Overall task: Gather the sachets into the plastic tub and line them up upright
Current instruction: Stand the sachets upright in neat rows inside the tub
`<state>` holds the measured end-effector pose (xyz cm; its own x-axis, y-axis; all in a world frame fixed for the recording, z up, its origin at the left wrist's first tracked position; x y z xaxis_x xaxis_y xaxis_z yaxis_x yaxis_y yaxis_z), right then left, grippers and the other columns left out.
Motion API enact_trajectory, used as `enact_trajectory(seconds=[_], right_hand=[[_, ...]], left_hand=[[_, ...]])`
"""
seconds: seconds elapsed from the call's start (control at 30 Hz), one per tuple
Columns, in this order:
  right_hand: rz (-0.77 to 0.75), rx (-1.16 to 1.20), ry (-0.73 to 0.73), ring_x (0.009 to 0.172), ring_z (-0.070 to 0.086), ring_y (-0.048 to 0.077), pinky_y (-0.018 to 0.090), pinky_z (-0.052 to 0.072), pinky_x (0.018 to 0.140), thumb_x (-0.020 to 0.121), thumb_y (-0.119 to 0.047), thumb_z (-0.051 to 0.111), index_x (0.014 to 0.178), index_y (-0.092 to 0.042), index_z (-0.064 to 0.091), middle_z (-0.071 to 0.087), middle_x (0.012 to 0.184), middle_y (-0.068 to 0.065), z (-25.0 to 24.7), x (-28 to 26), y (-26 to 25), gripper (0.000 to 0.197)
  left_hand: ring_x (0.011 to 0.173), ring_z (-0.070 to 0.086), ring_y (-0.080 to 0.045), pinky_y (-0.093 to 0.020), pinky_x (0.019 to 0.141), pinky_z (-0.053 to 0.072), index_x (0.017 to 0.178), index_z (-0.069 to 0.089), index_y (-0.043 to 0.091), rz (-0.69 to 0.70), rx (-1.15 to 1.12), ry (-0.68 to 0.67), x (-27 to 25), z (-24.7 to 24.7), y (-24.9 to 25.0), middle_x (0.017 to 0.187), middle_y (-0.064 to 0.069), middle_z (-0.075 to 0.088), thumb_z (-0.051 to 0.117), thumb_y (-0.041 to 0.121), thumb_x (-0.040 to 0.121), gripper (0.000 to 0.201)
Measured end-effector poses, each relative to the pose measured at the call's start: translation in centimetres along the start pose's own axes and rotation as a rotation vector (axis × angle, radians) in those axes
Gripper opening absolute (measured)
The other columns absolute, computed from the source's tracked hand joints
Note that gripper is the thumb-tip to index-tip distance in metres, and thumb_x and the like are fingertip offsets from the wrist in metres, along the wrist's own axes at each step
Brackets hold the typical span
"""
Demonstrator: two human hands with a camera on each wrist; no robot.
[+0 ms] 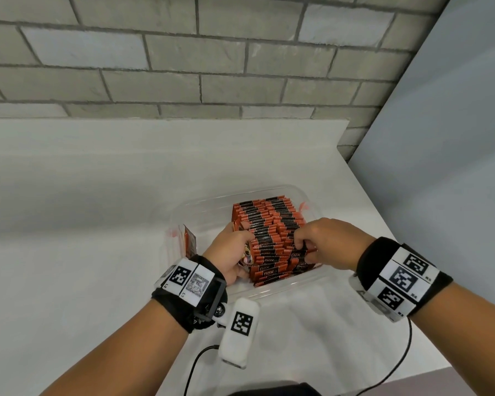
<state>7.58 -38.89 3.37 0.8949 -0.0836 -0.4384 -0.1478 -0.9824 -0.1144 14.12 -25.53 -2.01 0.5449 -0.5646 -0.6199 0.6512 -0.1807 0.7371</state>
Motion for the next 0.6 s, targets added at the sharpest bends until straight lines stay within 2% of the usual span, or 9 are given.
enact_trajectory(seconds=[0.07,0.13,0.23,0.37,0.47,0.6], right_hand=[[-0.007,0.016,0.018,0.091,0.055,0.016,0.027,0.046,0.076,0.088,-0.025,0.064,0.107,-0.025,0.058,0.054,0.099,-0.008,0.0,0.0,-0.1,0.020],[-0.019,-0.001,0.013,0.096,0.055,0.016,0.030,0.047,0.082,0.089,-0.026,0.062,0.108,-0.026,0.059,0.055,0.109,-0.006,0.3,0.0,-0.4,0.019],[-0.039,-0.037,0.002,0.095,0.056,0.015,0.028,0.047,0.082,0.091,-0.025,0.060,0.102,-0.024,0.064,0.059,0.108,-0.004,0.8,0.2,-0.7,0.012],[-0.040,-0.022,0.036,0.093,0.058,0.015,0.025,0.045,0.079,0.092,-0.023,0.057,0.103,-0.025,0.066,0.061,0.105,-0.006,0.3,0.3,-0.7,0.014],[-0.064,0.016,0.087,0.094,0.057,0.014,0.028,0.048,0.082,0.093,-0.029,0.055,0.107,-0.027,0.063,0.058,0.109,-0.006,0.0,0.2,-0.8,0.016],[-0.089,0.025,0.087,0.095,0.055,0.014,0.032,0.049,0.083,0.095,-0.036,0.051,0.110,-0.028,0.063,0.057,0.108,-0.006,0.3,0.3,-1.3,0.021]], left_hand=[[0.082,0.069,-0.027,-0.061,0.085,0.050,0.121,0.053,0.019,0.002,0.001,0.002,0.0,0.0,0.0,0.101,-0.011,0.072,0.043,0.005,0.095,0.030],[0.085,0.070,-0.028,-0.059,0.080,0.053,0.120,0.054,0.019,0.003,0.002,-0.001,0.0,0.0,0.0,0.100,-0.009,0.073,0.044,0.006,0.095,0.030],[0.087,0.070,-0.029,-0.058,0.079,0.054,0.119,0.055,0.020,0.001,0.003,0.002,-0.1,0.0,0.0,0.100,-0.009,0.072,0.043,0.006,0.096,0.029],[0.090,0.069,-0.030,-0.062,0.081,0.051,0.119,0.055,0.019,0.008,0.009,-0.004,-0.2,0.1,0.1,0.101,-0.009,0.072,0.043,0.006,0.096,0.029],[0.089,0.069,-0.030,-0.064,0.082,0.050,0.117,0.056,0.019,0.011,0.003,0.005,-0.3,0.0,0.2,0.097,-0.008,0.073,0.044,0.006,0.096,0.027],[0.095,0.068,-0.034,-0.067,0.082,0.048,0.117,0.056,0.018,0.022,0.021,0.016,-0.3,0.0,0.2,0.104,-0.013,0.071,0.044,0.007,0.096,0.027]])
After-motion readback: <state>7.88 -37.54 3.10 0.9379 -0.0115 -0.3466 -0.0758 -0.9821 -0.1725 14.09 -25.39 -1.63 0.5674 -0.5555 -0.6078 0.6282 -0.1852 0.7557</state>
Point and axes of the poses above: each hand's wrist, its own x-axis towards the middle knuckle, its own z-axis out of the palm, y = z × x, the point moved 8 cm from there along x, towards the middle knuckle
